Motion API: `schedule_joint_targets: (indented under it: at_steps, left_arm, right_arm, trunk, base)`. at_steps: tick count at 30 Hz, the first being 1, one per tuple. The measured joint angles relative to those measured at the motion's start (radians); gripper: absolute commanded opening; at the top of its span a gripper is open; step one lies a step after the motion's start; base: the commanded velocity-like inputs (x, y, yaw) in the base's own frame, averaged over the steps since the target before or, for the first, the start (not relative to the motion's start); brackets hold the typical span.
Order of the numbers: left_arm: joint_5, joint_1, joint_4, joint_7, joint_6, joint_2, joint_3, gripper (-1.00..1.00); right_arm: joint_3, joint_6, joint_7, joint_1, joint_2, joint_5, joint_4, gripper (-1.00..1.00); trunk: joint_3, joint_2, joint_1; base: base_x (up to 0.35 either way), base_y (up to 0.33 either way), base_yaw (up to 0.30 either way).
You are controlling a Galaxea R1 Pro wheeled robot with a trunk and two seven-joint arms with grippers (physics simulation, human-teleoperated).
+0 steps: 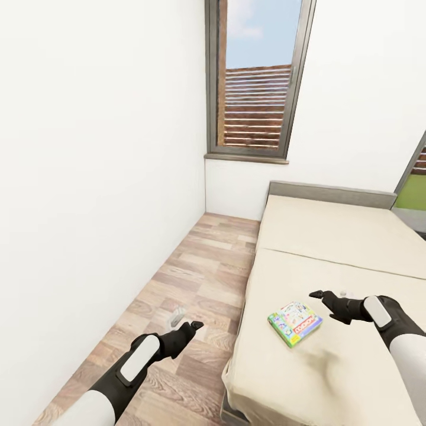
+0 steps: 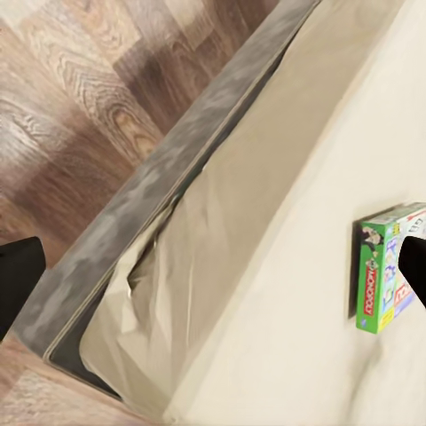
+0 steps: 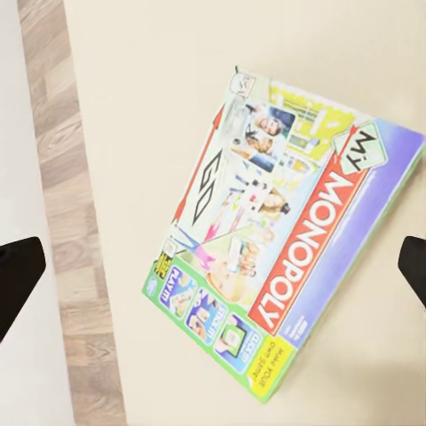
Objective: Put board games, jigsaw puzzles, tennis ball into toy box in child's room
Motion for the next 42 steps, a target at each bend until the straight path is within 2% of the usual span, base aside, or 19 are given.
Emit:
schedule_joint_targets:
  at_steps: [26,42]
  left_arm:
    - [-0.002,0.000,0.000,0.007,0.000,-0.006,-0.002,1.00]
    - [0.003,0.000,0.000,-0.003,0.006,-0.002,0.000,1.00]
  right_arm:
    - [-0.006,0.000,0.014,-0.002,-0.012,-0.001,-0.004,1.00]
    - [-0.005,-0.001,0.014,-0.001,-0.010,-0.001,-0.004,1.00]
  trunk:
    - [-0.081,-0.182,0.100]
    - [-0.132,-0.294,0.161]
  base:
    - [0.000,0.000,0.000]
    - [0.000,0.000,0.000]
